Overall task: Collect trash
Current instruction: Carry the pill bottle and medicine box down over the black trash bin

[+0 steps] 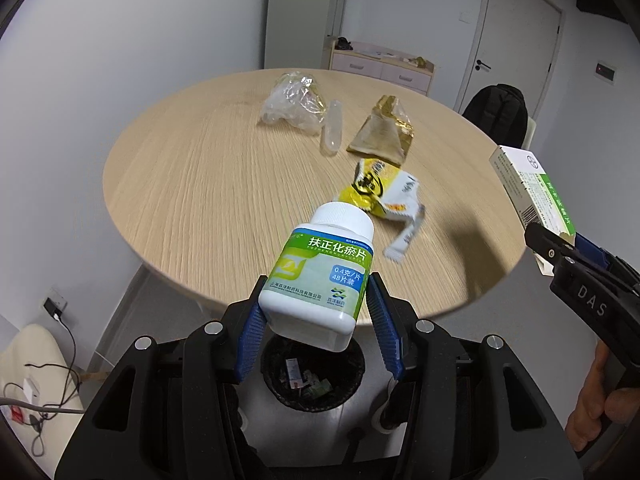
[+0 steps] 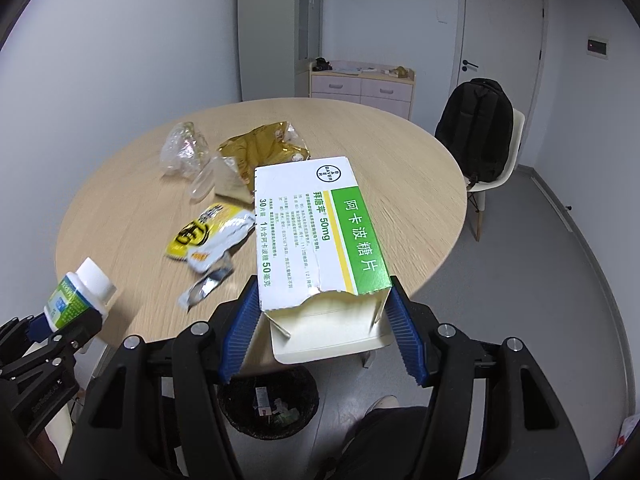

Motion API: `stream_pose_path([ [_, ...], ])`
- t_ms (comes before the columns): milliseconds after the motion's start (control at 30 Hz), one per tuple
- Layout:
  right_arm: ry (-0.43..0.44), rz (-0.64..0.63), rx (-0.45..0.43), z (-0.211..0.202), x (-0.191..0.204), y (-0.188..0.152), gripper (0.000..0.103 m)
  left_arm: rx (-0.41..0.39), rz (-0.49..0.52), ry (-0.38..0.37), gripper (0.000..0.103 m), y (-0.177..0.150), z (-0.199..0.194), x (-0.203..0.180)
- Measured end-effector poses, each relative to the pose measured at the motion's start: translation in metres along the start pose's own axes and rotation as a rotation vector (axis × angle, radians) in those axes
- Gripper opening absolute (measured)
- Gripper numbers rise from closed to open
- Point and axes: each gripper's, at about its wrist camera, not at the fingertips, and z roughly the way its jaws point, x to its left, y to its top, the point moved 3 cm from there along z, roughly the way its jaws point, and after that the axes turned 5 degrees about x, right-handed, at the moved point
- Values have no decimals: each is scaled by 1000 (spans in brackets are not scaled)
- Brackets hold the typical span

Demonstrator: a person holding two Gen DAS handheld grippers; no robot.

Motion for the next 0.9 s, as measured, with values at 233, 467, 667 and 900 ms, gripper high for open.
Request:
stream_pose_path([
  [233, -4, -3, -31, -28, 5, -25, 59, -7, -3, -17, 48, -22, -12, 1],
  [467, 11, -11, -31, -39, 11, -61, 59, 0, -3, -25, 48, -46, -15, 4],
  [667, -2, -15, -23, -44, 15, -84, 59, 6, 1, -18, 48, -64, -15, 4],
  [900, 2, 12, 20, -36, 10, -112, 59, 33, 17, -11, 48, -86, -5, 2],
])
